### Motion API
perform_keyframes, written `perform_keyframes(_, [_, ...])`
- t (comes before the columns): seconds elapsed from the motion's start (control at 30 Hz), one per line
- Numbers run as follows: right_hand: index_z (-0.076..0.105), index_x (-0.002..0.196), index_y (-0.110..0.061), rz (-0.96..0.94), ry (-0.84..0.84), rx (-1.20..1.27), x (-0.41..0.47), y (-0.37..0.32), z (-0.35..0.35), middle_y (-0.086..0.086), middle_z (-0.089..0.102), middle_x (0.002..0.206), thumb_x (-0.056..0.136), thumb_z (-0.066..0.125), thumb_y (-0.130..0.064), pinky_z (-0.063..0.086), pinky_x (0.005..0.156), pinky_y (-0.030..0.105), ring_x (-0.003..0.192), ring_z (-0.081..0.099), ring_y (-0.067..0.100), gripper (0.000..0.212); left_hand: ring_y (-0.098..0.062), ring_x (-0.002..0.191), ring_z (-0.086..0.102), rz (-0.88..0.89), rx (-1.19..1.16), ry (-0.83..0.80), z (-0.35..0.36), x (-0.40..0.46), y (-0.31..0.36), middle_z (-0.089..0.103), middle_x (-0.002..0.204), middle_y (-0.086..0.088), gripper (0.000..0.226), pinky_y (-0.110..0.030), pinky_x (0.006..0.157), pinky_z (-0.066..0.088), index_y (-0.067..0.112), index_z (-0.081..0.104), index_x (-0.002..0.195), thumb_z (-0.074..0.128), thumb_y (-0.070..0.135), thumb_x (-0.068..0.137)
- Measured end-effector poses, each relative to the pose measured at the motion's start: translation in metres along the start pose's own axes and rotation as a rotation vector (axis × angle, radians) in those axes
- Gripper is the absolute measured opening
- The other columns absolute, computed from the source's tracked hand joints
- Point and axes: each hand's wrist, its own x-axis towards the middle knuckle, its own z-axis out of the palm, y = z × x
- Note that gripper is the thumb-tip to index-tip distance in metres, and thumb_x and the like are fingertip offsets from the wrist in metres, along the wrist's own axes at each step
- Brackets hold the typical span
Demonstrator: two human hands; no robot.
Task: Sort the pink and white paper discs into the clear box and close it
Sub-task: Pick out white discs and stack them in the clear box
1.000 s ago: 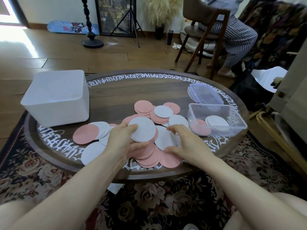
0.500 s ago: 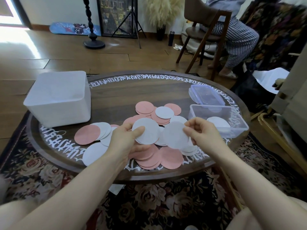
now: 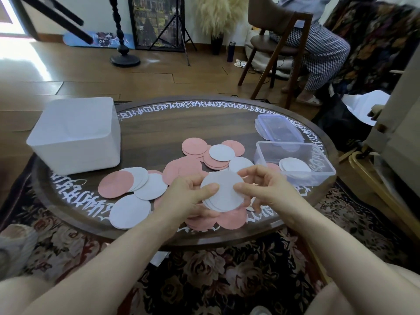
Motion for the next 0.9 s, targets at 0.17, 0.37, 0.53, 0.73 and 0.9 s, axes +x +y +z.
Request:
perform_keyframes(0.17, [0.062,0.078,-0.008,-0.047,-0.07,-0.115,-0.004,-0.001,-0.003,-0.01,0.059,0.056,0.08,0.071,0.0,0.034,0.045,0.011,0.045,0.047,0.003,0.012,-0.003,0.069,0.058,0.218,0.392,0.02,0.001,0.0,-0.005,0.068,0.08,0.001,0.013,-0.018,0.065,0.047,0.01,0.069,0.098,0.059,0.014,0.091])
perform_keyframes(0.37, [0.063,0.075,-0.013,-0.097,-0.063,-0.32,-0.008,0.004,-0.009,0.005,0.057,0.06,0.076,0.075,-0.007,0.037,0.056,0.023,0.057,0.048,0.015,0.014,0.0,0.076,0.042,0.55,1.031,0.091,0.003,-0.003,-0.009,0.048,0.084,0.013,0.007,-0.015,0.062,0.029,0.026,0.06,0.086,0.059,0.031,0.089])
perform_keyframes(0.53, [0.061,0.075,-0.02,-0.122,-0.088,-0.432,-0.01,0.011,-0.008,-0.005,0.06,0.057,0.077,0.072,-0.004,0.038,0.054,0.019,0.054,0.049,0.007,0.019,-0.001,0.074,0.042,0.579,0.997,-0.004,0.004,0.002,-0.023,0.048,0.082,0.013,0.014,-0.023,0.069,0.035,0.019,0.066,0.101,0.059,0.024,0.09])
perform_keyframes(0.73, [0.061,0.076,-0.017,-0.14,-0.092,-0.437,-0.011,0.011,-0.012,-0.01,0.06,0.057,0.077,0.071,-0.001,0.04,0.054,0.016,0.054,0.051,0.007,0.019,0.01,0.075,0.046,0.622,0.927,0.033,0.005,0.004,-0.027,0.053,0.08,0.023,0.018,-0.013,0.066,0.034,0.021,0.066,0.103,0.064,0.018,0.085])
perform_keyframes(0.9, [0.06,0.076,-0.014,-0.161,-0.052,-0.429,-0.012,0.014,-0.012,-0.009,0.059,0.057,0.077,0.07,0.0,0.044,0.057,0.022,0.054,0.055,0.008,0.018,-0.007,0.068,0.051,0.592,0.834,0.125,0.005,0.004,-0.032,0.06,0.083,0.018,0.021,-0.024,0.064,0.044,0.036,0.057,0.098,0.067,0.03,0.08])
